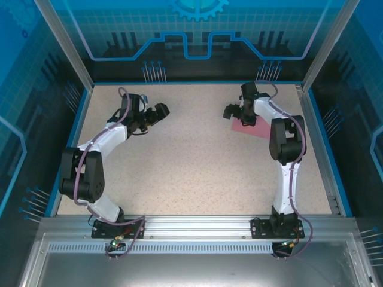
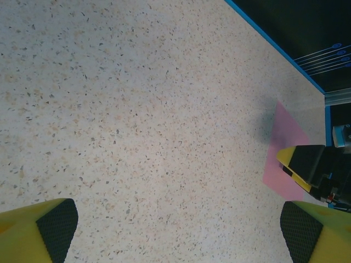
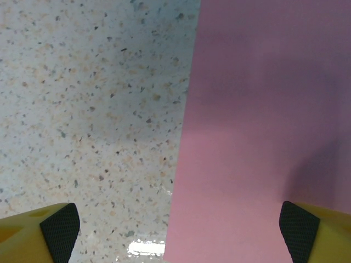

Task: Fold a paper plane with a square sheet of paper (pick it up from the middle)
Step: Move the square sheet of paper to the center of the table.

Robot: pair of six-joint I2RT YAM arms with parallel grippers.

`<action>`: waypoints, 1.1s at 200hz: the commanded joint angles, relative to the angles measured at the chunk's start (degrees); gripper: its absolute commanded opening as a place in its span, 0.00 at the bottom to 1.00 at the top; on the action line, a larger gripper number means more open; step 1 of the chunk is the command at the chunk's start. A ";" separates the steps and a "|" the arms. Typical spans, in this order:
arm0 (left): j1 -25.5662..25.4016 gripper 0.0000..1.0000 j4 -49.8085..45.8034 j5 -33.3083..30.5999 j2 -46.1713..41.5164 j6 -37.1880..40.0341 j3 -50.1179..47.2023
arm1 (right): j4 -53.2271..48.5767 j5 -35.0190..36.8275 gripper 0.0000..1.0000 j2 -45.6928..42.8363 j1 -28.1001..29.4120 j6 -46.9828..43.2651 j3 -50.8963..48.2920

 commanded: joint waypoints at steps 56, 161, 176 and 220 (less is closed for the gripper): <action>-0.53 0.99 -8.41 2.11 -2.59 4.73 -1.80 | -9.25 0.51 0.89 -1.92 6.73 0.32 -6.81; -1.96 0.99 -4.10 6.01 -29.46 -0.87 -27.95 | 4.57 -4.78 0.86 -16.33 30.40 12.06 -30.03; -2.15 0.98 -2.40 6.49 -32.76 -2.98 -30.02 | 4.41 -4.07 0.87 -18.94 29.35 11.89 -29.98; -3.74 0.98 -2.03 6.88 -33.18 -4.23 -29.24 | 6.23 -7.17 0.89 -25.51 19.92 6.09 -33.48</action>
